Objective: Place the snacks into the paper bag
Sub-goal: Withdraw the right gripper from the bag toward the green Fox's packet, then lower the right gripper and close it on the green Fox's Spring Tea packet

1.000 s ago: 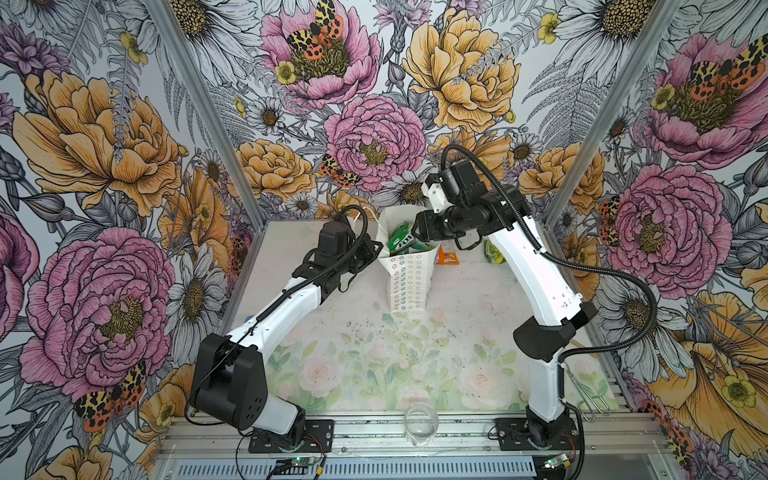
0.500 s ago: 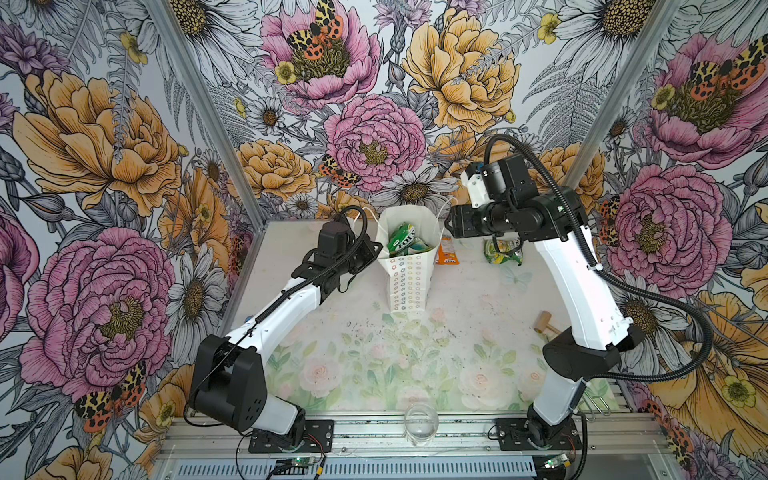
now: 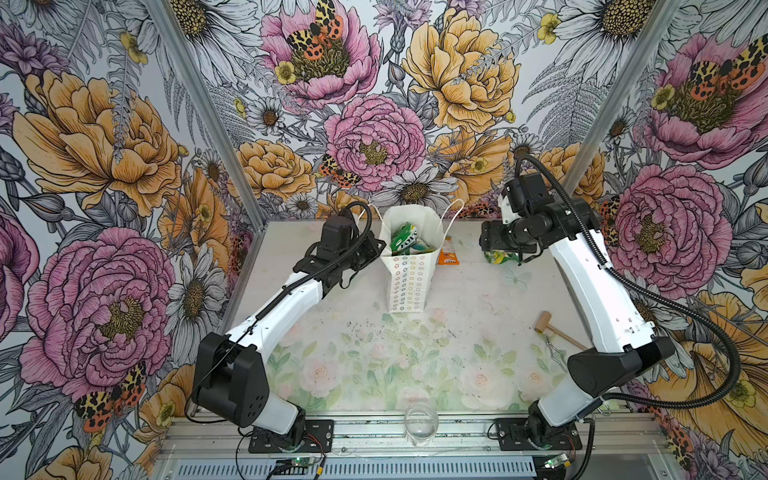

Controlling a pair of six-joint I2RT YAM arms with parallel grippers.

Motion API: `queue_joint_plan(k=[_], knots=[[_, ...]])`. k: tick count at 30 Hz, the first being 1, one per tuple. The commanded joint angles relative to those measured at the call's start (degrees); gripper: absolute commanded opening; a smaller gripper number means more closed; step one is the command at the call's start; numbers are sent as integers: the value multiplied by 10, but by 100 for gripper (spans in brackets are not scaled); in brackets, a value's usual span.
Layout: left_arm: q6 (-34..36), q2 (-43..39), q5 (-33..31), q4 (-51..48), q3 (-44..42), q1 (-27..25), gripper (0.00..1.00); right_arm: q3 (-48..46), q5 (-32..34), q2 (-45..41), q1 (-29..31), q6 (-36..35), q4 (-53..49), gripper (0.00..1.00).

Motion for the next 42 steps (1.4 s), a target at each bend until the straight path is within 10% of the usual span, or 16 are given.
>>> queue_joint_plan(k=[1, 13, 42], knots=[[11, -5, 2, 27, 19, -5, 1, -45, -25, -6, -42, 7, 48, 82], [14, -3, -17, 14, 7, -6, 2, -90, -67, 74, -176, 70, 119, 84], [18, -2, -1, 19, 4, -3, 5, -158, -126, 203, -220, 367, 334, 86]])
